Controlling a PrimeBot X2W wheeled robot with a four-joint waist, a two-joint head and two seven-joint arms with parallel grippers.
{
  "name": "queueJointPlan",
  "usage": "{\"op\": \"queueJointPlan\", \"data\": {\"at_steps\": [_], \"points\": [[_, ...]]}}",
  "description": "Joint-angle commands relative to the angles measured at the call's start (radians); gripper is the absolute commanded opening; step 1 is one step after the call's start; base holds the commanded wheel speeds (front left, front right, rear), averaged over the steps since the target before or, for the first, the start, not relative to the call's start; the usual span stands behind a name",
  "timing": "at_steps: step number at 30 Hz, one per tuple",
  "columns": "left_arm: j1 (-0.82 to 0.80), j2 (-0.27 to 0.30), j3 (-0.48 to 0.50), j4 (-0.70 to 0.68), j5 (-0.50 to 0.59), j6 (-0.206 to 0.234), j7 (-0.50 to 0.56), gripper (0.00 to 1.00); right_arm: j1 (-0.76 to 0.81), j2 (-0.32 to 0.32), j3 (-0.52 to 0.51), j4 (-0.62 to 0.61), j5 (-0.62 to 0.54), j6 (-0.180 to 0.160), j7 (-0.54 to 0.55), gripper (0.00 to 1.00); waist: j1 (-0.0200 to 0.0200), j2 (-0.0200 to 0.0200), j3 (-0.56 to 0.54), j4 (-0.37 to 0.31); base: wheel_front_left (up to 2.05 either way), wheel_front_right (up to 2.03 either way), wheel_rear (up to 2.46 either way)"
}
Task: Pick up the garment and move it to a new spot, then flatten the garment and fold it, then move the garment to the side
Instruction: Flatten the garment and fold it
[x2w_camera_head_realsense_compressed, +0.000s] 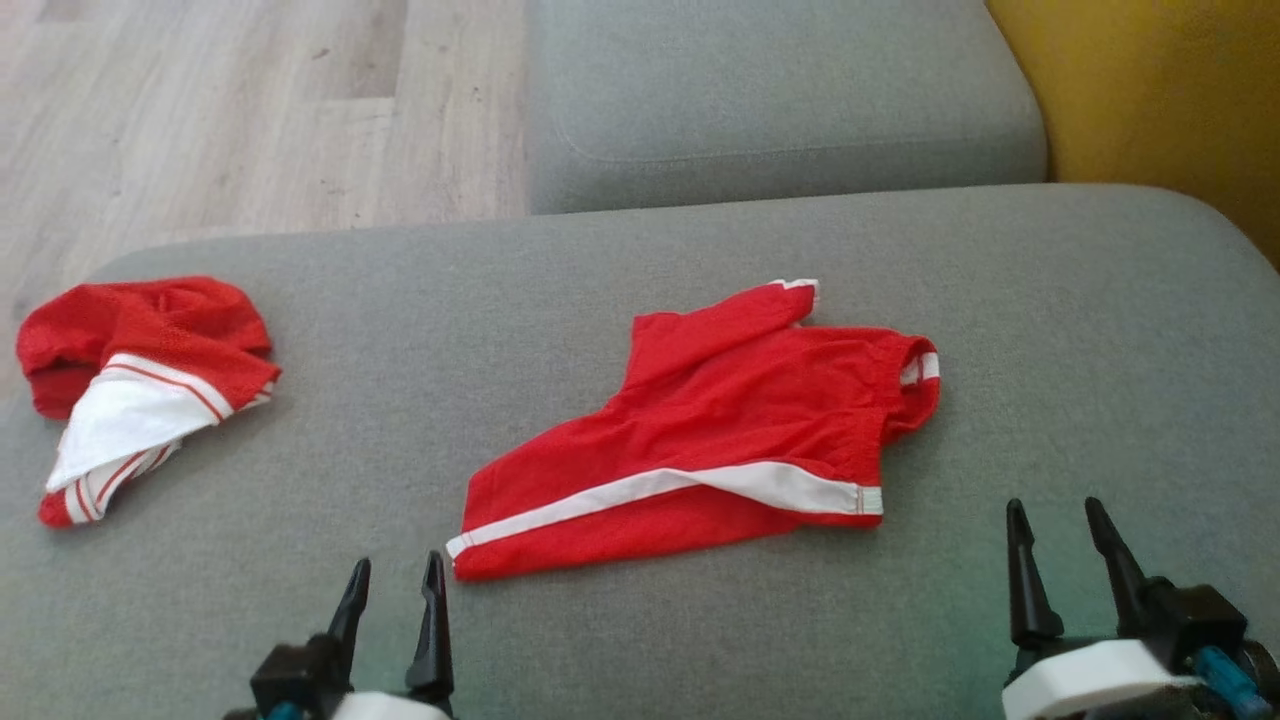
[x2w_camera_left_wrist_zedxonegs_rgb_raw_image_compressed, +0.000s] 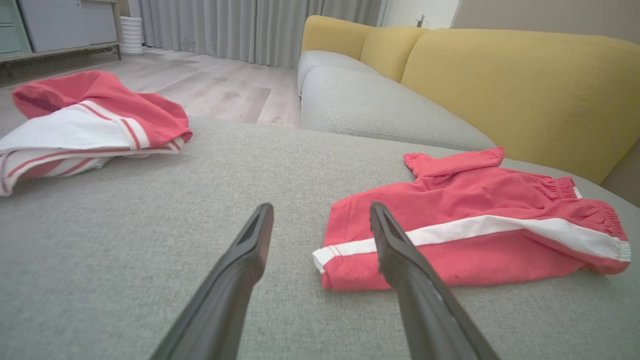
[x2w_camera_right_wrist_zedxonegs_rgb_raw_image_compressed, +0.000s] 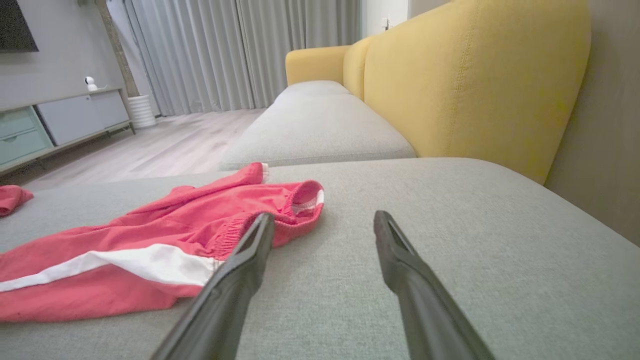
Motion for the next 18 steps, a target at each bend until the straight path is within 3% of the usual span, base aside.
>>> {"op": "queueJointPlan", "data": {"at_steps": [1, 18], "points": [[-0.018, -0.003, 0.046, -0.040, 0.009, 0.005, -0.011, 1.00, -0.047, -0.008, 0.033, -0.037, 0.008, 0.008, -0.011, 1.00, 0.0000, -0.0001, -0.005, 0.007, 0.00, 0.00, 0.00], [0.050, -0.017, 0.077, -0.095, 0.043, 0.016, -0.011, 1.00, -0.034, -0.008, 0.071, -0.020, 0.024, 0.008, -0.011, 1.00, 0.0000, -0.0001, -0.011, 0.035, 0.00, 0.00, 0.00]]}}
